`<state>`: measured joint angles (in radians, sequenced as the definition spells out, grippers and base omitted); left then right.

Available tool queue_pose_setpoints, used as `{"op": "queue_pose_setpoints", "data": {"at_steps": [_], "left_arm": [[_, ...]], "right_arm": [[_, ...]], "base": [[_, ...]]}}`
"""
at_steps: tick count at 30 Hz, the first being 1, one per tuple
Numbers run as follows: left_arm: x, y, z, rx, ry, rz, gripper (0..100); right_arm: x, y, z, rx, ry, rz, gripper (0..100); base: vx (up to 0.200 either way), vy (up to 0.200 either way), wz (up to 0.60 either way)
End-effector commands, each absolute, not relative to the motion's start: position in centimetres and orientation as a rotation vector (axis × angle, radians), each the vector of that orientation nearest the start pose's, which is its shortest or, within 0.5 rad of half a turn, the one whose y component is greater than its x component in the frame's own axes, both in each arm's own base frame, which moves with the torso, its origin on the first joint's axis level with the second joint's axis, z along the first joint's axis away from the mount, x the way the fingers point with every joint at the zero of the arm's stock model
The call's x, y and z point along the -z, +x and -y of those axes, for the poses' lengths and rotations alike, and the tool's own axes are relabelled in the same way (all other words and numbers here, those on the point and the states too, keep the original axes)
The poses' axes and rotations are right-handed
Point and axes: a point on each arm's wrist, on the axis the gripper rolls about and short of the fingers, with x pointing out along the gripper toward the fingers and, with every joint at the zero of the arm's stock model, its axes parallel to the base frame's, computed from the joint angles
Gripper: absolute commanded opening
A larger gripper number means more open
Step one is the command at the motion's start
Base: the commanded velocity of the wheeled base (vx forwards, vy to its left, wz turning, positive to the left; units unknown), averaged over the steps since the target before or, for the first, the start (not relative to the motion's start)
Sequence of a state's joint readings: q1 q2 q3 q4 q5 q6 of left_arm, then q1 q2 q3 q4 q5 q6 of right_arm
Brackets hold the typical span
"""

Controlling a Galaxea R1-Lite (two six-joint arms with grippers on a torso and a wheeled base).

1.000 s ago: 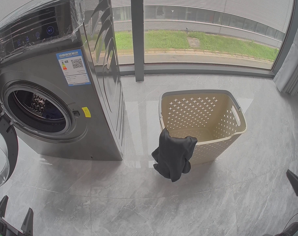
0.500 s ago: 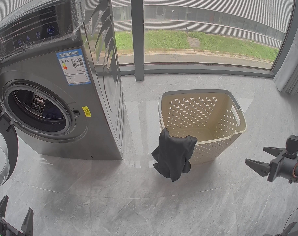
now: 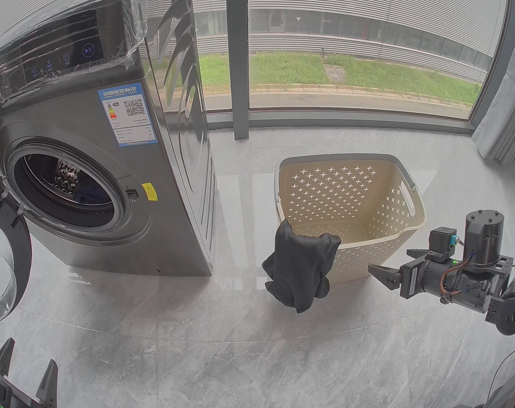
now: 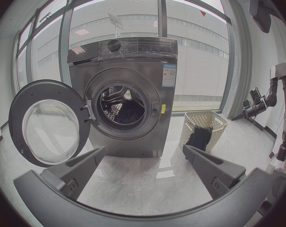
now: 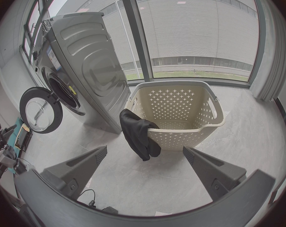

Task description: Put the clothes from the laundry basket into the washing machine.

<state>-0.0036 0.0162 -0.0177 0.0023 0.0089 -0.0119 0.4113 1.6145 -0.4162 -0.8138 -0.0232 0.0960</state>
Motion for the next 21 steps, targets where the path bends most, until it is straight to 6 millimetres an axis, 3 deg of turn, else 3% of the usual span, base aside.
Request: {"op": "queue_pose_setpoints", "data": {"at_steps": [1, 7, 21], "left_arm": [[-7.6, -2.3, 0.0, -0.006, -0.012, 0.0, 100], [-7.5, -2.3, 0.0, -0.006, -0.012, -0.001, 100], [-7.5, -2.3, 0.0, -0.006, -0.012, -0.003, 100]], "right_arm": [[-11.4, 24.4, -10.7, -0.355, 0.002, -0.422, 100], [-9.9, 26.1, -11.7, -0.361, -0.012, -0.435, 100], [-8.7, 29.9, -14.2, -0.383, -0.017, -0.432, 100]], "base": [[0.0, 0.0, 0.0], [0.0, 0.0, 0.0], [0.0, 0.0, 0.0]]}}
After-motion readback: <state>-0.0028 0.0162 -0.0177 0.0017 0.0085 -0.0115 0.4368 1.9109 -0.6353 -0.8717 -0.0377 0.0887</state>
